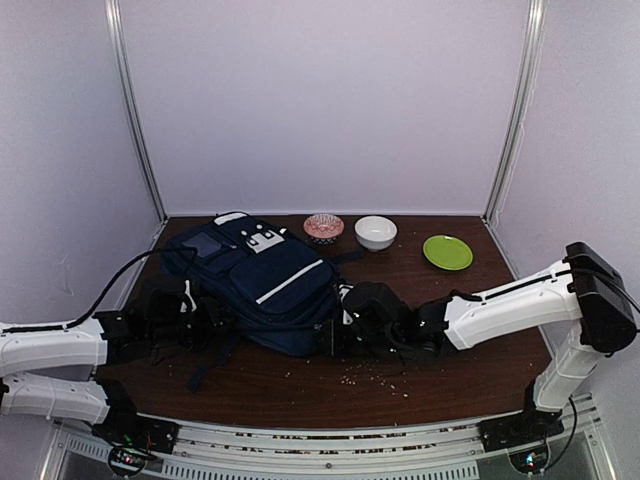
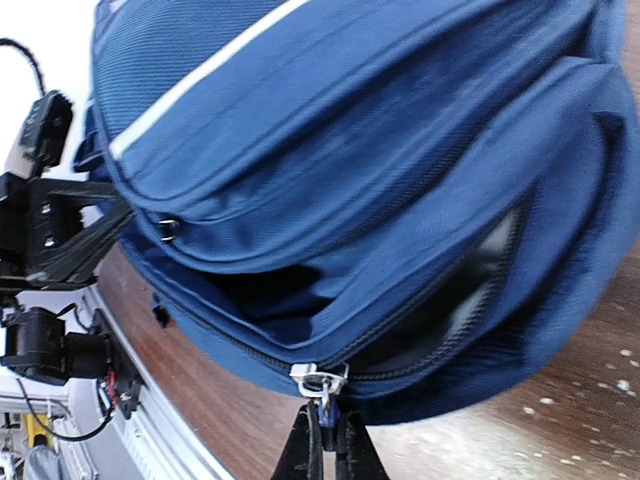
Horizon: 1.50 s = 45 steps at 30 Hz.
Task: Pack the student bag
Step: Zip the student bag at the center of the board.
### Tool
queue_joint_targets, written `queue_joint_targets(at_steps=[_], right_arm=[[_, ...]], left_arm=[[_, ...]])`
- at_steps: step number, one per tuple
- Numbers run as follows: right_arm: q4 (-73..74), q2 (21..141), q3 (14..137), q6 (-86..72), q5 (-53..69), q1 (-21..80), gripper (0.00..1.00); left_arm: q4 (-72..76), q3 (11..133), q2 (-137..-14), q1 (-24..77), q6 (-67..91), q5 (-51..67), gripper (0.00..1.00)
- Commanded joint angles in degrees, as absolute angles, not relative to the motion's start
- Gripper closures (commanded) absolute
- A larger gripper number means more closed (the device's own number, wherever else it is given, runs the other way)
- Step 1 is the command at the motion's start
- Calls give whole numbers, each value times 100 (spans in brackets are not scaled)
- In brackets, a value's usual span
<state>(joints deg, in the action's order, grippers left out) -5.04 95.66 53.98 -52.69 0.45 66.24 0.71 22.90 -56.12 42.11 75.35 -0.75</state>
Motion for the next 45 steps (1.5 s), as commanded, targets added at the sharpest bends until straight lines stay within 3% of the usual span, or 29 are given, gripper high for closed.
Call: queue_joint_targets(at_steps=[1,12,23,29,35,40,42,45], right_arm=[[629,9381,5164,-5426,-857,6423,100],[962,9113,5068,-5303,-1265,6323,100],[1115,8845,5059,-5106,-1218,7038,100],[794,9308,5622,-4889,-822,7259,100],[780,10038,6766,-4492,-395,7306,100],[743,10463,7473,-4298,-8,7297,100],[715,10575,7634,-4253,109,7299,100],[697,10701,7781,-4239,238,7303,100]], left_arm=[[523,2188,-5369,4157,7362,-477,100],[491,2159,-5513,4140,6754,-78,100],[1406,2667,-6900,3763,5998,1030,100],[1386,3119,-7272,3136,5795,1513,100],[352,3253,-6731,2608,5476,1288,100],[-99,2762,-5724,2613,5604,1309,44],[-433,2585,-5179,2650,5749,1268,31],[-1251,2383,-4222,2808,6011,918,20]])
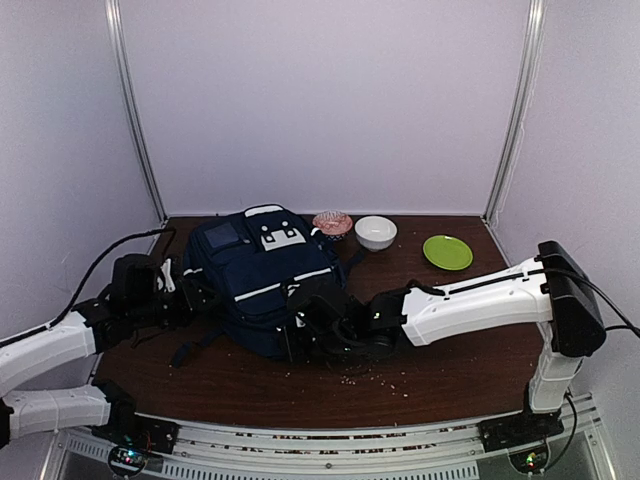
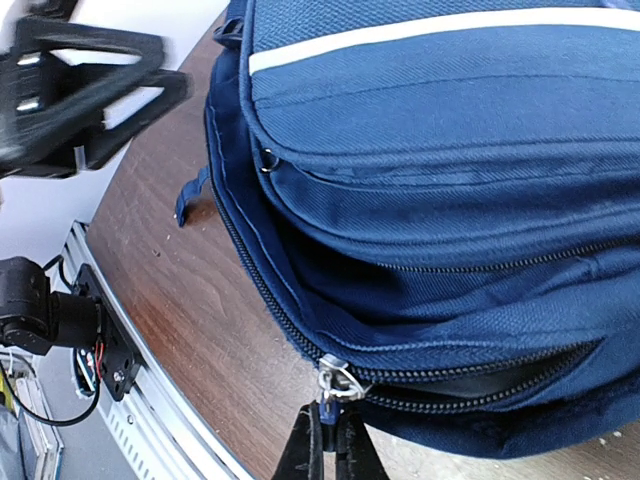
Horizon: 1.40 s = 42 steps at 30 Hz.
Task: Pack the student bag
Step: Zip the student bag at the center of the board.
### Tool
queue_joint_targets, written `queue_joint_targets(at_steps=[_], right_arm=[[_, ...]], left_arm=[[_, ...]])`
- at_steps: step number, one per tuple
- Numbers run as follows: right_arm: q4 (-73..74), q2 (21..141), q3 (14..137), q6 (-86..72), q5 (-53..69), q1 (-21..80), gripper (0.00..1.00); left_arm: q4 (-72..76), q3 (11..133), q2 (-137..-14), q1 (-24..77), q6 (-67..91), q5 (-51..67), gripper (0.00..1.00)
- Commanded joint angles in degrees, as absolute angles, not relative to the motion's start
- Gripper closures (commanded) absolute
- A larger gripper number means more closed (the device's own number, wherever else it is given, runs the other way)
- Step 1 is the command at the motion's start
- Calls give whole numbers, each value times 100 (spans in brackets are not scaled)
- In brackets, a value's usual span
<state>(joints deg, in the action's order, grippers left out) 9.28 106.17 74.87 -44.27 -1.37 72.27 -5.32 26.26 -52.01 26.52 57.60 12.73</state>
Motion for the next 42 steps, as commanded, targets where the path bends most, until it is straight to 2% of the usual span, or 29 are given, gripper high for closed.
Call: queue_joint_targets(at_steps=[1,5,8,16,20,27,34,37,42], right_arm=[[695,10740,7819,-4230,270,7297,100],[728,10842,7949,-4189,346,7312,100],[814,10904,8035,-4129,350,7315,100],[1080,10892,8033,-3926,94,7313,100],[1049,10891,7972,-3913,78,7313,100],[964,10905,7962,-3920,140,7311,100],[968,10890,7989,-3873,165,7314,100],[999,10874,7989,-3847,176,7328,100],[1122,10785,7920,-3779,103,7393,100]], left_arm=[[-1446,2309,-3932,2873,6147,826,18],[-2033,2038,-2873,3251,6942,483,14],[-2015,1908,-2630,3739,7633,97,11],[-1242,2327,-4127,4672,8658,-468,11],[-594,2276,-4294,4772,8964,-870,4],[-15,2663,-5435,4808,8834,-399,3],[386,2615,-5902,4948,8877,-312,15],[492,2580,-5985,4948,8852,-362,25],[707,2531,-6191,4927,8771,-456,51]])
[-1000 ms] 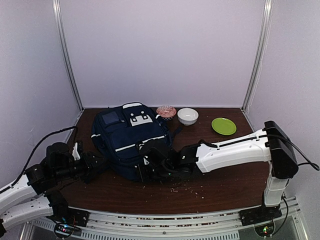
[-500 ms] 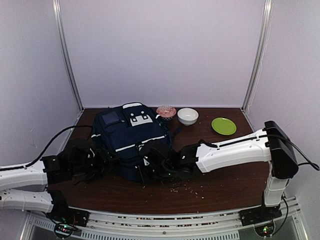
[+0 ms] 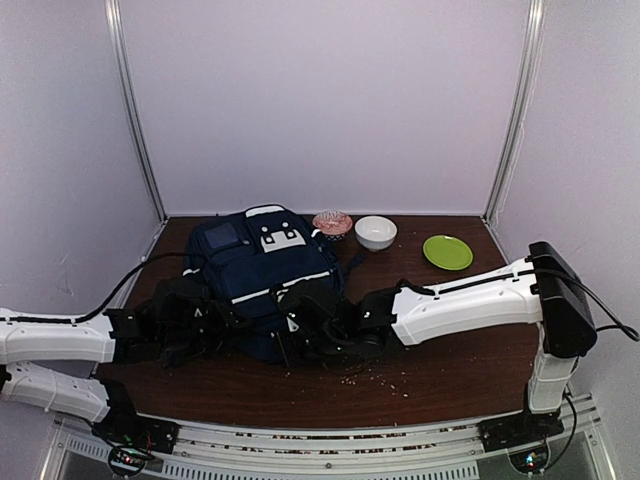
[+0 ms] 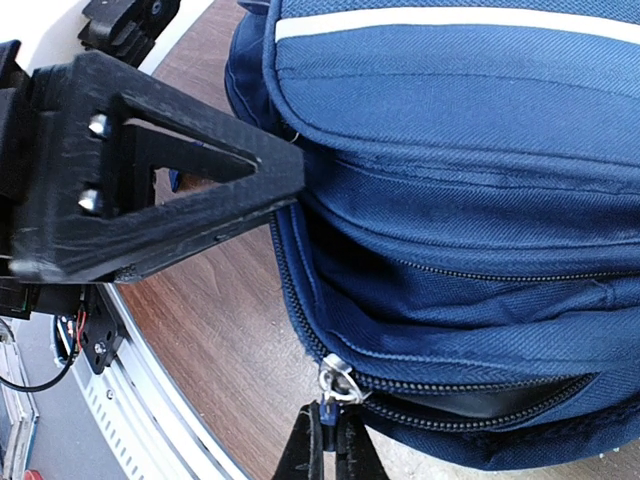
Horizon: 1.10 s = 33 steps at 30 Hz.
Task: Pack the student bag
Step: Zip the student bag at the center of the board.
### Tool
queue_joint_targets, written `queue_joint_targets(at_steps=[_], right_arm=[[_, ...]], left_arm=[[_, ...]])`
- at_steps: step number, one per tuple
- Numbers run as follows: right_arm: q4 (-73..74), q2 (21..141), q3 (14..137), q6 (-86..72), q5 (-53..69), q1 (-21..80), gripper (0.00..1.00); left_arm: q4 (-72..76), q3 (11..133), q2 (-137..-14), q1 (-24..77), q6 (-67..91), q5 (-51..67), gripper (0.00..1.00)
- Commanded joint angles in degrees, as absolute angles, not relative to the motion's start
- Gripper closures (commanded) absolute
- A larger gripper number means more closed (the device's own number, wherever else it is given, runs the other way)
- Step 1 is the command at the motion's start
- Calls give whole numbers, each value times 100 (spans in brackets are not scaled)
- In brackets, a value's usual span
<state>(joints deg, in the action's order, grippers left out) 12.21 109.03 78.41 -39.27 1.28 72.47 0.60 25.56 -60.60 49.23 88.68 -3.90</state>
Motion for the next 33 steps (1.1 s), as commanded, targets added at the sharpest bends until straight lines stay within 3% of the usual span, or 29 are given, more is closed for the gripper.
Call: queue_joint_targets(at_steps=[1,8,9,20,33], right_arm=[[1138,10738,7876,-3776,83,7406,100],[1182,10242,7284,-3826,-111,7426,100],[1190,10153,7184,-3838,-139,7427,100],[1296,9426,6218,-4284,-678,7248,100],[1117,9742,6242,-4571,-742,6982,100]], left_arm=[[708,2531,-6229,4912,8753,-465,56],[612,2470,-6121,4687,8610,-528,98],[537,2462,-6057,4658,8581,-560,100],[-118,2256,-5202,4301,8395,-779,100],[-878,1990,-4288,4209,8183,-953,100]])
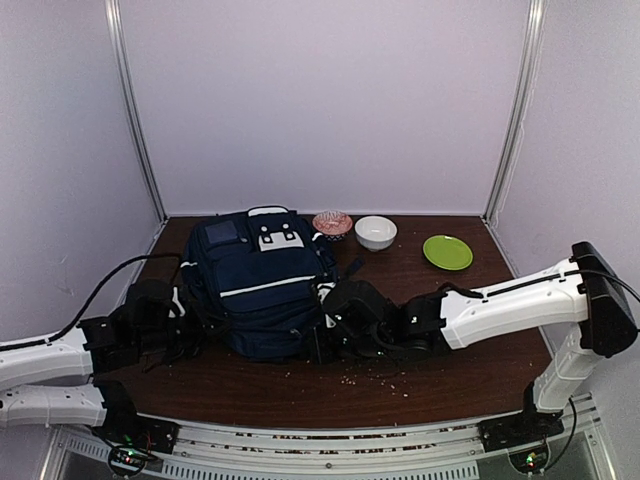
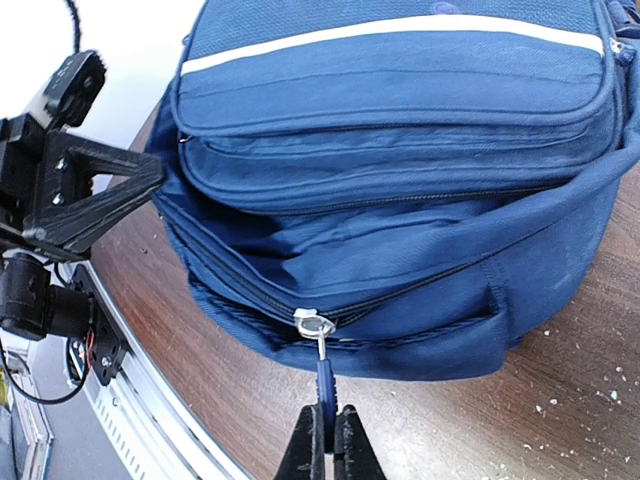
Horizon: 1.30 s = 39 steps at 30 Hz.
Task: Pack the student bag
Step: Zip the student bag at the center of the board.
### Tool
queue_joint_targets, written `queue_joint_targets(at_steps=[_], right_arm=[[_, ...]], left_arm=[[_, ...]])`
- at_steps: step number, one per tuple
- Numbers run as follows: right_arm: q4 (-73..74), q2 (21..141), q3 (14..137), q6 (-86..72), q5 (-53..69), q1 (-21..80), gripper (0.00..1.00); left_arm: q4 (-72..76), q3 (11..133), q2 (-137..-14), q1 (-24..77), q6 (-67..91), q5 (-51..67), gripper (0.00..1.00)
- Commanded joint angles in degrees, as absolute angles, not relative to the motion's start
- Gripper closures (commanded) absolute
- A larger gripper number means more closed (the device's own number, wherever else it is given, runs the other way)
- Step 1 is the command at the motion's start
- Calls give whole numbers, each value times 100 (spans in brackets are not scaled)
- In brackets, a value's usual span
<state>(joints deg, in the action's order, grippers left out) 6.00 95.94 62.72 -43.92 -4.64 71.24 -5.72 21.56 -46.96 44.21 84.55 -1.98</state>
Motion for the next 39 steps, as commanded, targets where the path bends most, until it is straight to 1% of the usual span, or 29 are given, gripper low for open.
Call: queue_joint_targets(at_steps=[1,8,12,15,19,21,27,30,33,39], right_arm=[[1110,9805,6273,-4593,-749,6964,100],[864,10200,6454,-4605,-470,6938,100],[112,10274,6315,-4456,159,6936,100],[-293,10225,6180,-4448,358,6941,100],[-402,10167,6137,-4399,425,6931,90],[-439,10101,6053,-4387,471,6913,83],[-817,9714,5624,-4524,844,6699,66],[-740,9626,5691,-4429,1000,6615,59],[-486,9694,5896,-4291,1017,6541,56],[-296,9968,6276,-4191,1176,6438,55]], left_arm=[[-957,1942,-4179,4190,8170,-972,100],[-1330,1662,-3565,4079,7881,-943,100],[-1333,1686,-3583,4078,7636,-805,100],[-1354,1751,-3595,4078,7509,-781,100],[-1475,1922,-3599,4078,7311,-804,100],[-1546,1986,-3619,4078,7245,-809,100],[-1626,2039,-3648,4078,7057,-761,100],[-1642,2039,-3641,4078,7023,-747,100],[-1652,2039,-3639,4078,7001,-756,100],[-1646,2063,-3656,4079,6983,-747,100]])
